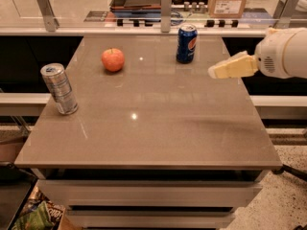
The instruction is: Move pepsi can near redbull can
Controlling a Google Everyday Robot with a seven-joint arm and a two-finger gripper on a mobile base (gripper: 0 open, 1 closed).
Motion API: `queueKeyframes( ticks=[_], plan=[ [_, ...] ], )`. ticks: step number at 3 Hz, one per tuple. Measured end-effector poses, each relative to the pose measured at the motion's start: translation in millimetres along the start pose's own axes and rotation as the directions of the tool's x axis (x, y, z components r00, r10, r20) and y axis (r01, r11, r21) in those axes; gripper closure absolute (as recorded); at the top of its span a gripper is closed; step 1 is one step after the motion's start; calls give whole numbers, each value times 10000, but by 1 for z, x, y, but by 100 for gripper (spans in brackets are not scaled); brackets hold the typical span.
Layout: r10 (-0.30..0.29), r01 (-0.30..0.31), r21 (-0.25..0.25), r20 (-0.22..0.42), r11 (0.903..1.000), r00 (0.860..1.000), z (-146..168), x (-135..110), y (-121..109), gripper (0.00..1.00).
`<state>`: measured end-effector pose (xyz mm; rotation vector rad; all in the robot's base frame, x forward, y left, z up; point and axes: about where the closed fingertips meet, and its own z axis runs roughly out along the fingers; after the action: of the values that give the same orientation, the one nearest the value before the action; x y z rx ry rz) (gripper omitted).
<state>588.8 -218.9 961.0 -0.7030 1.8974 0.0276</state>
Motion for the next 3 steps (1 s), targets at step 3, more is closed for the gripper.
queueKeyframes(
  ticks=[3],
  plan=[
    [229,-124,-648,1630,9978,9864,80,-40,-41,0]
  ],
)
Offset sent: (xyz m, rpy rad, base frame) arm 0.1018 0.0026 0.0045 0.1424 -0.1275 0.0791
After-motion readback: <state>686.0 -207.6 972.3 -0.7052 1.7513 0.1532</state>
